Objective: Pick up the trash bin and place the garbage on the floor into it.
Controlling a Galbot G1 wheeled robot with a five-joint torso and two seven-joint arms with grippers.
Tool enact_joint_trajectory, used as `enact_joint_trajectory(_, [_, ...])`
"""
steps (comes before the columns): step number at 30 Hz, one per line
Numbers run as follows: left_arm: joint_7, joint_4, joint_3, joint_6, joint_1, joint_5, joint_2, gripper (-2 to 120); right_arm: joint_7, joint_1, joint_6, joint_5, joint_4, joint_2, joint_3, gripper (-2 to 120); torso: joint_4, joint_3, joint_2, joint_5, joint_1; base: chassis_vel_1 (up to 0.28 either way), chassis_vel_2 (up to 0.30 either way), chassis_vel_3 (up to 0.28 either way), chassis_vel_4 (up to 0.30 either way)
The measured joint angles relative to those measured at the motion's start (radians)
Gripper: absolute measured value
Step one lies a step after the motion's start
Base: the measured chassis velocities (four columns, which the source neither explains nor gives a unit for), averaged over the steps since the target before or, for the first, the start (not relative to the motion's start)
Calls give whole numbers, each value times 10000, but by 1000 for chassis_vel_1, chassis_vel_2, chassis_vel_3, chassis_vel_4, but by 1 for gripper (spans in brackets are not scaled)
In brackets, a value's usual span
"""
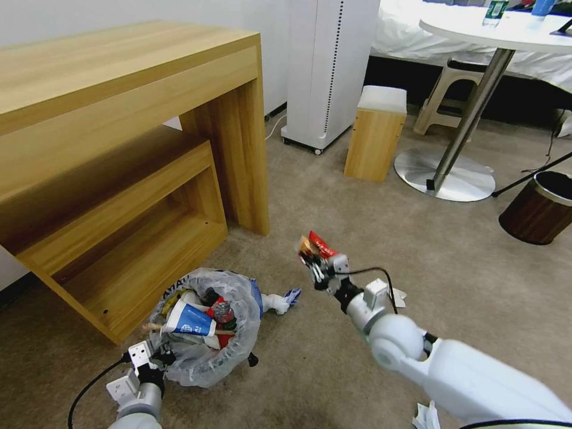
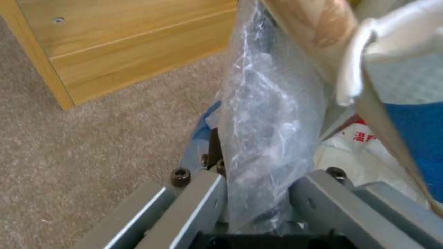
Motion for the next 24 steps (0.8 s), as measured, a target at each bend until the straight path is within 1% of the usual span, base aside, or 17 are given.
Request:
enact_joint_trajectory(1, [-5, -19, 0, 14, 8, 1, 0, 1, -110, 81, 33, 73, 91, -29, -66, 9, 0, 0, 0, 0, 0, 0, 0, 0, 0])
enact_joint_trajectory(2, [-38, -162, 2, 127, 61, -17, 21, 0, -488, 457, 101, 347, 448, -136, -410, 9, -1, 0, 0, 0, 1, 0, 0, 0, 0])
enact_joint_trajectory(4, [-49, -268, 3, 198, 102, -41, 37, 0, -563, 651, 105, 431, 598, -155, -609, 9, -1, 0, 1, 0, 0, 0, 0, 0, 0])
enact_joint_trajectory(5, [-103, -516, -7, 313, 187, -86, 60, 0, -664, 977, 106, 499, 788, -163, -954, 9, 3, -1, 2, 4, 0, 0, 0, 0, 0])
enact_joint_trajectory(6, [-152, -635, -28, 364, 225, -105, 72, 0, -674, 1089, 98, 499, 804, -144, -1077, 9, 3, -1, 2, 4, 0, 0, 0, 0, 0])
enact_joint_trajectory(11, [-194, -877, -114, 417, 280, -181, 88, 0, -649, 1098, 67, 412, 672, -117, -1123, 9, 3, -1, 4, 5, -1, 0, 0, 0, 0])
enact_joint_trajectory(15, [-370, -1324, -213, 573, 302, -509, 163, 0, -607, 936, 63, 215, 471, -213, -1096, 9, 1, -2, 3, 6, -3, 0, 0, 0, 0])
enact_joint_trajectory(16, [-370, -1324, -213, 573, 302, -509, 163, 0, -607, 936, 63, 215, 471, -213, -1096, 9, 1, -2, 3, 6, -3, 0, 0, 0, 0])
enact_joint_trajectory(18, [-488, -1610, -218, 733, 403, -762, 328, 0, -551, 919, 51, 201, 450, -209, -1067, 9, 0, -3, 4, 8, -3, 0, 0, 0, 0])
enact_joint_trajectory(19, [-488, -1610, -218, 733, 403, -762, 328, 0, -551, 919, 51, 201, 450, -209, -1067, 9, 0, -3, 4, 8, -3, 0, 0, 0, 0])
enact_joint_trajectory(23, [-748, -2240, -260, 1295, 696, -1635, 1104, 0, -490, 978, 3, 255, 442, -147, -1063, 9, 2, -3, 5, 6, -4, 0, 0, 0, 0])
enact_joint_trajectory(24, [-748, -2240, -260, 1295, 696, -1635, 1104, 0, -490, 978, 3, 255, 442, -147, -1063, 9, 2, -3, 5, 6, -4, 0, 0, 0, 0])
